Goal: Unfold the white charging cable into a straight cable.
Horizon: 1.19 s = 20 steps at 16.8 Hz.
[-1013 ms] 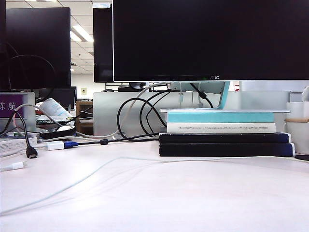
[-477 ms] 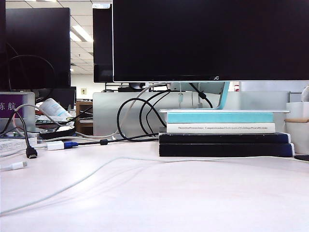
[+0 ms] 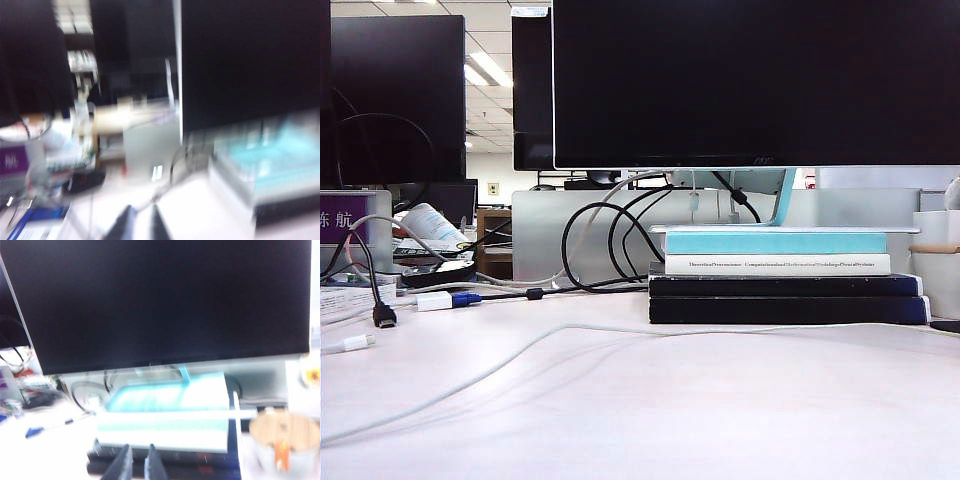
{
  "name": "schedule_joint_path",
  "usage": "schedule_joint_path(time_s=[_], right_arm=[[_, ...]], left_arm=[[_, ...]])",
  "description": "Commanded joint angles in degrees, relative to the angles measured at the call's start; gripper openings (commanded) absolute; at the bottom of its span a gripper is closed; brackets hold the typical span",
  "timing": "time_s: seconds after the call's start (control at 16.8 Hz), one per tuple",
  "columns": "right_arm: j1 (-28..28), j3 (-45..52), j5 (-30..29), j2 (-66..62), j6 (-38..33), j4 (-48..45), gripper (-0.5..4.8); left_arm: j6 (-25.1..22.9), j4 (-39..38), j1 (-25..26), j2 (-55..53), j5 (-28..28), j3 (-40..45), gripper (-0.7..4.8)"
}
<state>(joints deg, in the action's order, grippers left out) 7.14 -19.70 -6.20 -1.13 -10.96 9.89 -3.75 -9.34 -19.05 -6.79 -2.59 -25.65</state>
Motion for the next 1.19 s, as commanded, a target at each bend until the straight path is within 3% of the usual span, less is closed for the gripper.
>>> schedule_joint_path(time_s=[0.06,0.24,0.36,0.72,0.89,1.19], right_arm=[[0.04,1.95,0.11,0.02,-0.20,-1.20,0.49],[0.04,2.25,0.35,0.02,-0.44,-1.27,0.49],[0.04,3.98,0.28,0.02,-4.74,-2.64,0.49],[0.04,12.92,4.85,0.02,-0.76,-7.52,0.49],[0.04,17.14,9.94,0.02,2.19,-9.33,0.49],[0.04,19.37,7.63,-0.09,1.51,-7.45,0.50]], left_arm=[[1.01,1.49,0.00,0.04,1.79,3.28,0.49],[-2.03,1.84,0.00,0.11,1.84,7.19,0.49],[-2.93,3.72,0.00,0.11,2.89,8.35,0.49],[-5.60,13.40,0.00,3.37,5.90,18.01,0.48],[-5.84,12.13,0.02,5.44,6.32,20.96,0.48],[-5.60,0.63,0.02,5.44,3.65,21.24,0.49]])
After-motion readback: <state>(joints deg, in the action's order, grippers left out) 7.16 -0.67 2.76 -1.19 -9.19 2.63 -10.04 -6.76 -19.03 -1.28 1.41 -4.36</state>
